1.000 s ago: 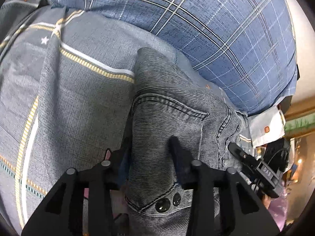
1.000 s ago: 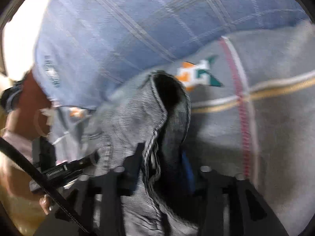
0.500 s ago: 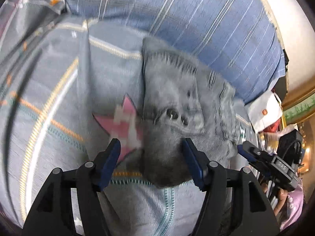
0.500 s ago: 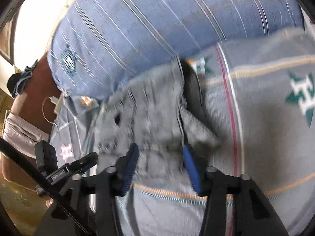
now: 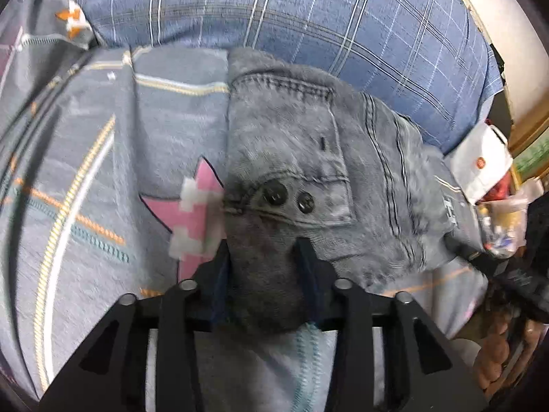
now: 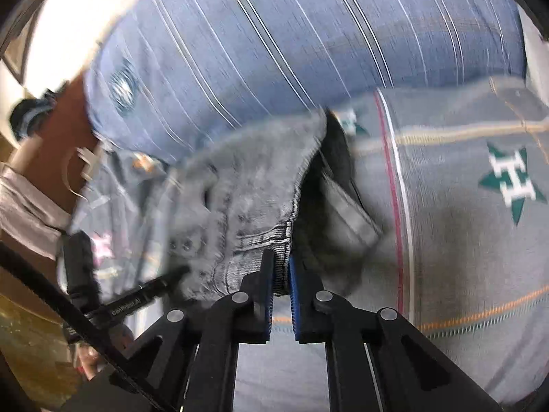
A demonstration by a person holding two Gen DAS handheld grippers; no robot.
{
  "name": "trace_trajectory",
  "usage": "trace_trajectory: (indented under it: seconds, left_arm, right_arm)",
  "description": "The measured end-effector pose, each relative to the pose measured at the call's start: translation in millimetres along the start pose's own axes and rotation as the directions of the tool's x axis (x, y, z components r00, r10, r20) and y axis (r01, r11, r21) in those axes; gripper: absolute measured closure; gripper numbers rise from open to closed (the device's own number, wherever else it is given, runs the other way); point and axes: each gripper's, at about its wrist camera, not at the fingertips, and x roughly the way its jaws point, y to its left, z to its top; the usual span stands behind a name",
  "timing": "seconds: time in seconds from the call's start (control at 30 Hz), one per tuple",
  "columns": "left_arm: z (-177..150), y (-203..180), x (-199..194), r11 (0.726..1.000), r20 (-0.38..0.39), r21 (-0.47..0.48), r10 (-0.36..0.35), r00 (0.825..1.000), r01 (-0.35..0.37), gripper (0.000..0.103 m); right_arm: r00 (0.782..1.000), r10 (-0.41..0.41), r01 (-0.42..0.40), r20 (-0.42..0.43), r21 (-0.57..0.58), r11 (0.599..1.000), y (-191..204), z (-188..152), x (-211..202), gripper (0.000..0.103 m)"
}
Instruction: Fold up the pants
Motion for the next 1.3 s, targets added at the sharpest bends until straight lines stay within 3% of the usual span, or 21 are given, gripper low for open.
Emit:
trace_trajectory:
  seconds: [0.07, 0.17, 0.27, 0.3, 0.37, 0.4, 0.43, 0.53, 0.6, 0.77, 0.9, 1.0, 1.07, 1.2, 1.23, 1.3]
  left_arm:
    - [2, -1, 0, 1.000, -0.001, 0.006, 0.007, 1.000, -0.007, 0.056]
    - [2, 2, 1, 1.000, 0.001, -0.004, 0.019, 1.000, -0.019, 0.046]
    - [4, 7, 0, 1.000, -0.020, -0.026, 0.006, 1.000, -0.007, 0.043]
    - [4, 9, -3, 0.999, -0.027, -0.038, -0.006, 1.000, 0.005, 0.043]
    - [3, 11, -13, 0.997, -0.023, -0.054, -0.048, 0.999, 0.047, 0.042]
    - [-1, 12, -18, 0.996, -0.016, -0.058, -0.067, 0.998, 0.065, 0.041]
    - [-5, 14, -21, 0.995, -0.007, -0.066, -0.078, 0.997, 0.077, 0.039]
    - [-17, 17, -22, 0.992, 0.017, -0.081, -0.099, 0.995, 0.100, 0.039]
    - [-15, 17, -21, 0.990, 0.019, -0.087, -0.108, 0.994, 0.109, 0.039]
    - [-11, 23, -23, 0.963, 0.014, -0.141, -0.229, 0.973, 0.228, 0.039]
    - [-15, 18, -10, 0.972, -0.028, -0.139, -0.197, 0.980, 0.191, 0.039]
    - [-18, 18, -2, 0.966, -0.047, -0.171, -0.207, 0.977, 0.196, 0.040]
    - [-19, 17, -2, 0.962, -0.044, -0.172, -0.222, 0.974, 0.212, 0.046]
    - [-20, 8, -7, 0.972, -0.017, -0.135, -0.196, 0.980, 0.192, 0.056]
    - [-20, 6, -11, 0.973, -0.007, -0.127, -0.194, 0.981, 0.192, 0.061]
    - [-18, 4, -24, 0.973, 0.031, -0.098, -0.209, 0.978, 0.211, 0.062]
  right_arm:
    - [0.997, -0.045, 0.045, -0.059, 0.004, 0.999, -8, -2, 21, 0.096]
    - [0.998, -0.045, 0.045, -0.051, -0.010, 0.999, -7, -2, 17, 0.092]
    - [0.996, -0.029, 0.030, -0.086, 0.003, 1.000, -12, -5, 23, 0.086]
    - [0.997, -0.009, 0.011, -0.080, 0.023, 1.000, -13, -6, 18, 0.080]
    - [0.999, 0.044, -0.043, -0.013, 0.073, 0.996, -22, -10, -2, 0.054]
    - [0.998, 0.053, -0.055, 0.026, 0.097, 0.994, -27, -13, -9, 0.031]
    - [0.997, 0.056, -0.062, 0.053, 0.127, 0.990, -34, -17, -15, 0.026]
    - [0.995, 0.096, -0.100, 0.033, 0.181, 0.978, -47, -24, -7, 0.028]
    - [0.990, 0.142, -0.144, 0.024, 0.207, 0.968, -50, -23, 2, 0.036]
    - [0.985, 0.173, -0.174, 0.023, 0.236, 0.956, -50, -20, 15, 0.038]
    - [0.981, 0.192, -0.188, 0.008, 0.252, 0.949, -51, -16, 26, 0.042]
    - [0.988, 0.154, -0.151, 0.006, 0.235, 0.960, -48, -14, 28, 0.051]
    - [0.992, 0.123, -0.120, 0.001, 0.205, 0.971, -43, -14, 28, 0.057]
    - [0.996, 0.092, -0.093, 0.012, 0.140, 0.986, -31, -16, 20, 0.083]
    - [0.995, 0.095, -0.096, 0.019, 0.118, 0.988, -27, -16, 15, 0.085]
    - [0.992, 0.112, -0.116, 0.052, 0.080, 0.990, -19, -18, -1, 0.086]
